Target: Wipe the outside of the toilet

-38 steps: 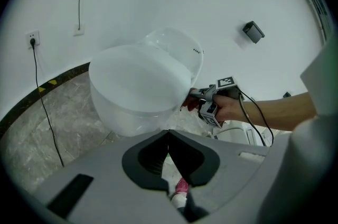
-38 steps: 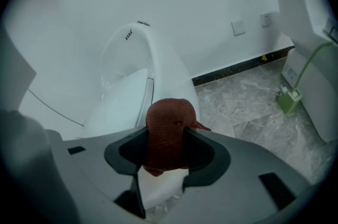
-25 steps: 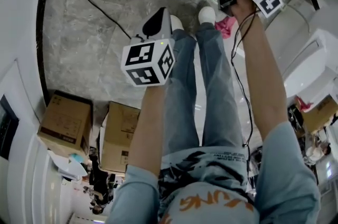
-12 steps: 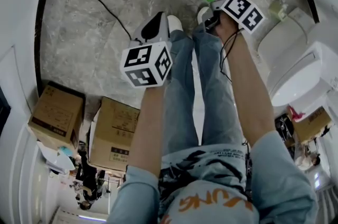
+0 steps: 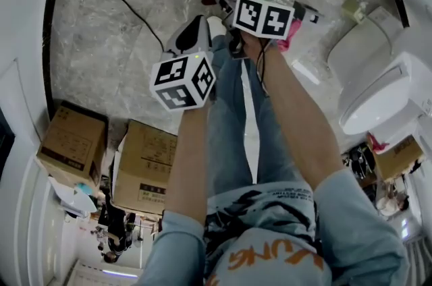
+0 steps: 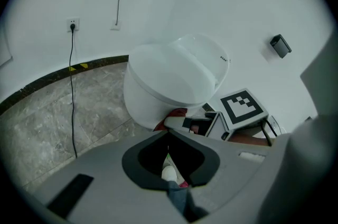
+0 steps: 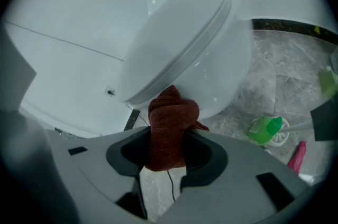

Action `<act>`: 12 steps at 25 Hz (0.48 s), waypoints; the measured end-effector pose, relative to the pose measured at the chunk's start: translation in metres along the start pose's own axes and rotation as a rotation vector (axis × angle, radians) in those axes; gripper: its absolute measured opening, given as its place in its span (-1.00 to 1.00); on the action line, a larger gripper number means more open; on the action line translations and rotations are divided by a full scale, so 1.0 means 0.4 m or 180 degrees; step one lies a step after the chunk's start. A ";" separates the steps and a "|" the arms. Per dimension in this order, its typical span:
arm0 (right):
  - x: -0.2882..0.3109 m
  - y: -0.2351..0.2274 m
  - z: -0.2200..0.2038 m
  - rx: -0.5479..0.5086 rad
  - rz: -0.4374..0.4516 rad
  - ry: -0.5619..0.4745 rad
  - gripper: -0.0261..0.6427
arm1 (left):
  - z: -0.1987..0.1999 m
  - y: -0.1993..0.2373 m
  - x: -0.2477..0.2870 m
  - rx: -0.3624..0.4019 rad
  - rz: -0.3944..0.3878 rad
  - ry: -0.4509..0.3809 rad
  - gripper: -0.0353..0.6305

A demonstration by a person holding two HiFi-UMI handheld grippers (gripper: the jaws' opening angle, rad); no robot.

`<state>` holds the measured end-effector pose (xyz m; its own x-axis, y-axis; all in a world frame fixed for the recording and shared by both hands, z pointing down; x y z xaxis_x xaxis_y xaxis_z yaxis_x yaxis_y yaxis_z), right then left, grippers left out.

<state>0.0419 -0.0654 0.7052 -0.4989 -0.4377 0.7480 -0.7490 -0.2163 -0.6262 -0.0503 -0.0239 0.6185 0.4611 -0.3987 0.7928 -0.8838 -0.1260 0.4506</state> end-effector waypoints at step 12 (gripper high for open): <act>-0.105 -0.099 0.014 -0.0101 0.0059 0.0090 -0.43 | -0.035 -0.070 0.065 0.0035 0.0075 0.0235 -0.89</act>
<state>0.0952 -0.0432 0.6974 -0.5246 -0.4164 0.7426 -0.7528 -0.1806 -0.6330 -0.0123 -0.0181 0.6323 0.4443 -0.3338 0.8314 -0.8951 -0.1275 0.4272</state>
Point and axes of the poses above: the fingertips, and each gripper's own axes: x forward along the fingers, y to its left, z out of its top, the point moved 3 cm from there along -x, backward along the fingers, and after that the axes turned 1 degree about y, right-handed, at the moved point
